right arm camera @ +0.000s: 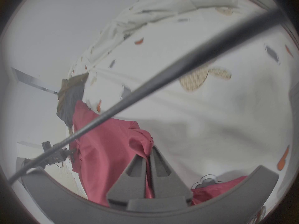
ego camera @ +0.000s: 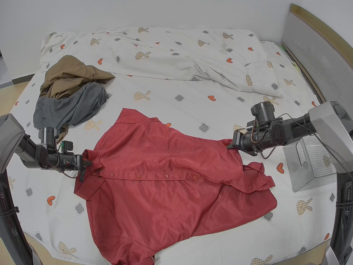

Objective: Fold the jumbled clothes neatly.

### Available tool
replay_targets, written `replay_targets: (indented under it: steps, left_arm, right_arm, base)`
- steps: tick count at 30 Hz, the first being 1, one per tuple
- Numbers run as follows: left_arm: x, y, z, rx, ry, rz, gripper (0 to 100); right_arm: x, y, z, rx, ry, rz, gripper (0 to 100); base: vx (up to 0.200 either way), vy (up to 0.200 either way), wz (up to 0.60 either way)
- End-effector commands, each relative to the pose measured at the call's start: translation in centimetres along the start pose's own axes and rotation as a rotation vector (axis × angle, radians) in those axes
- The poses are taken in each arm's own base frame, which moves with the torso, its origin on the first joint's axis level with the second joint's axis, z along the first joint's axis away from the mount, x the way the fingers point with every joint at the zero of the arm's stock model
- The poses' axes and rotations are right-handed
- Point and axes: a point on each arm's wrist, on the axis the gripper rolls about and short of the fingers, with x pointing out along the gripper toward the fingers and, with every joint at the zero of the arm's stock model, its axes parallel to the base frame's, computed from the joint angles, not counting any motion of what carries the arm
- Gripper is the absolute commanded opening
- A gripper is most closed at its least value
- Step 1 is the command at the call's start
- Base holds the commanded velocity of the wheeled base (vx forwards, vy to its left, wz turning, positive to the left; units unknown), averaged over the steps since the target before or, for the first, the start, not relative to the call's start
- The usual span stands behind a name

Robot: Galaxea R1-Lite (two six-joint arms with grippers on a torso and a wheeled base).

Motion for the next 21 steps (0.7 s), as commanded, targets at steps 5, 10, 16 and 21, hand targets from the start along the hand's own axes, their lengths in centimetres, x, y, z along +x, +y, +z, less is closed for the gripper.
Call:
replay_targets:
  steps: [5, 10, 16, 21]
  left_arm:
    - [-0.2, 0.0, 0.1, 0.0, -0.004, 0.001, 0]
    - [-0.3, -0.1, 0.3, 0.001, -0.01, 0.004, 0]
    - [-0.7, 0.0, 0.6, 0.004, -0.023, 0.012, 0]
    - [-0.7, 0.1, 0.7, 0.002, -0.024, 0.014, 0]
  right_arm:
    - [-7.5, 3.2, 3.3, -0.046, -0.187, 0.04, 0]
    - [-7.1, 3.4, 3.3, -0.07, -0.221, -0.025, 0]
    - [-5.5, 3.6, 3.7, -0.104, -0.294, -0.157, 0]
    - [-4.7, 4.7, 3.2, -0.12, -0.282, -0.195, 0]
  base:
    - [0.0, 0.0, 0.0]
    - [0.0, 0.0, 0.0]
    - [0.0, 0.0, 0.0]
    - [0.0, 0.0, 0.0]
